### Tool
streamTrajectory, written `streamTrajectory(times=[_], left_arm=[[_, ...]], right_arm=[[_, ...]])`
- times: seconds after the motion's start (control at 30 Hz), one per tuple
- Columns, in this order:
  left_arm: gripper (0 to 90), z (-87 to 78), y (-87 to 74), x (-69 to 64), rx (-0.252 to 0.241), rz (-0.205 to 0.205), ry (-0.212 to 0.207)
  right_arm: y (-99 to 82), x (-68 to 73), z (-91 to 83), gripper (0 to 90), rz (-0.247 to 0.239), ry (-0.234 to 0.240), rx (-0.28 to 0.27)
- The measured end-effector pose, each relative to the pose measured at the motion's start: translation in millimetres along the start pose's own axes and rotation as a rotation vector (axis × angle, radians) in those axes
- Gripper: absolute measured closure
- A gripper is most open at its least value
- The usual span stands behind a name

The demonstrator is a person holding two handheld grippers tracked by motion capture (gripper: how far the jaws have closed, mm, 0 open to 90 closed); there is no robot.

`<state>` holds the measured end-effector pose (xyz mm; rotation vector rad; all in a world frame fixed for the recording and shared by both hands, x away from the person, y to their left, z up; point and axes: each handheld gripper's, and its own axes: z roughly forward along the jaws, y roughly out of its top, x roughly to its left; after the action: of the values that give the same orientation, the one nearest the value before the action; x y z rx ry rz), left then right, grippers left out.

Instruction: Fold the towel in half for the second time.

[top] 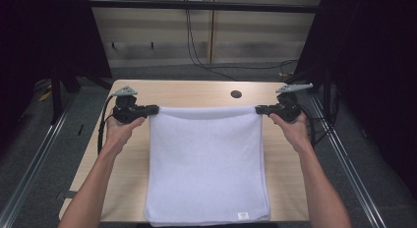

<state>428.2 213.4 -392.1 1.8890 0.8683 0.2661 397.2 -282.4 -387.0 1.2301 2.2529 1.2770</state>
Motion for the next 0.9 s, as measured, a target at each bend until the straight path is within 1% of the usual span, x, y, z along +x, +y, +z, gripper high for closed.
streamTrajectory(times=[0.07,0.1,0.13,0.23,0.27,0.3,0.33,0.37,0.4,0.43,0.47,0.53,0.57,0.6,0.63,0.67,0.7,0.73,0.77,0.83,0.87,0.9], left_arm=[[83.4,-4.0,5.8,-3.7,-0.020,0.015,0.004],[83.4,-4.0,5.8,-3.7,-0.020,0.015,0.004],[83.4,-5.1,4.2,-6.9,-0.028,0.033,0.004],[83.5,-6.5,0.4,-8.9,-0.031,0.036,-0.003],[83.5,-10.4,-4.6,-11.7,-0.032,0.039,-0.020],[83.5,-13.8,-7.3,-14.6,-0.037,0.043,-0.021],[83.5,-13.8,-7.3,-14.6,-0.037,0.043,-0.021],[83.5,-18.2,-10.7,-18.6,-0.046,0.045,-0.040],[83.7,-26.3,-16.6,-25.3,-0.041,0.068,-0.036],[83.7,-26.3,-16.6,-25.3,-0.041,0.068,-0.036],[83.7,-34.8,-20.9,-29.9,-0.052,0.069,-0.054],[83.7,-43.2,-23.0,-35.8,-0.045,0.091,-0.059],[83.7,-47.6,-23.8,-39.0,-0.043,0.095,-0.062],[83.7,-47.6,-23.8,-39.0,-0.043,0.095,-0.062],[83.7,-56.5,-28.2,-46.1,-0.044,0.103,-0.074],[83.7,-56.5,-28.2,-46.1,-0.044,0.103,-0.074],[83.7,-60.4,-32.9,-49.5,-0.045,0.111,-0.083],[83.7,-63.3,-38.4,-52.4,-0.042,0.113,-0.088],[83.7,-65.1,-43.9,-53.7,-0.040,0.110,-0.084],[83.7,-66.8,-54.3,-53.9,-0.050,0.086,-0.104],[83.7,-66.5,-62.9,-55.6,-0.051,0.066,-0.116],[83.6,-66.5,-62.9,-55.6,-0.051,0.066,-0.116]], right_arm=[[6.1,-3.2,-3.3,86.9,0.003,-0.012,-0.018],[6.1,-3.2,-3.3,86.9,0.003,-0.012,-0.018],[5.7,-4.1,-6.1,87.0,0.016,-0.009,-0.037],[3.1,-3.2,-8.5,87.0,0.008,0.003,-0.042],[-0.7,0.0,-11.9,87.1,0.000,0.030,-0.044],[-3.1,2.8,-14.8,87.1,-0.013,0.047,-0.048],[-3.1,2.8,-14.8,87.1,-0.013,0.047,-0.048],[-5.5,6.0,-18.1,87.1,-0.021,0.064,-0.055],[-10.0,12.1,-25.3,87.2,-0.039,0.083,-0.057],[-10.0,12.1,-25.3,87.2,-0.039,0.083,-0.057],[-13.7,17.6,-31.0,87.3,-0.049,0.095,-0.052],[-16.3,22.6,-37.2,87.3,-0.057,0.107,-0.054],[-17.5,25.9,-40.9,87.3,-0.061,0.110,-0.063],[-18.7,29.5,-44.5,87.3,-0.067,0.118,-0.070],[-20.6,33.6,-48.1,87.3,-0.073,0.120,-0.075],[-20.6,33.6,-48.1,87.3,-0.073,0.120,-0.075],[-27.8,42.4,-55.1,87.3,-0.070,0.145,-0.098],[-27.8,42.4,-55.1,87.3,-0.070,0.145,-0.098],[-32.2,46.9,-58.2,87.3,-0.075,0.150,-0.101],[-40.2,53.4,-61.4,87.3,-0.086,0.157,-0.083],[-48.7,55.7,-63.2,87.2,-0.088,0.159,-0.073],[-48.7,55.7,-63.2,87.2,-0.088,0.159,-0.073]])
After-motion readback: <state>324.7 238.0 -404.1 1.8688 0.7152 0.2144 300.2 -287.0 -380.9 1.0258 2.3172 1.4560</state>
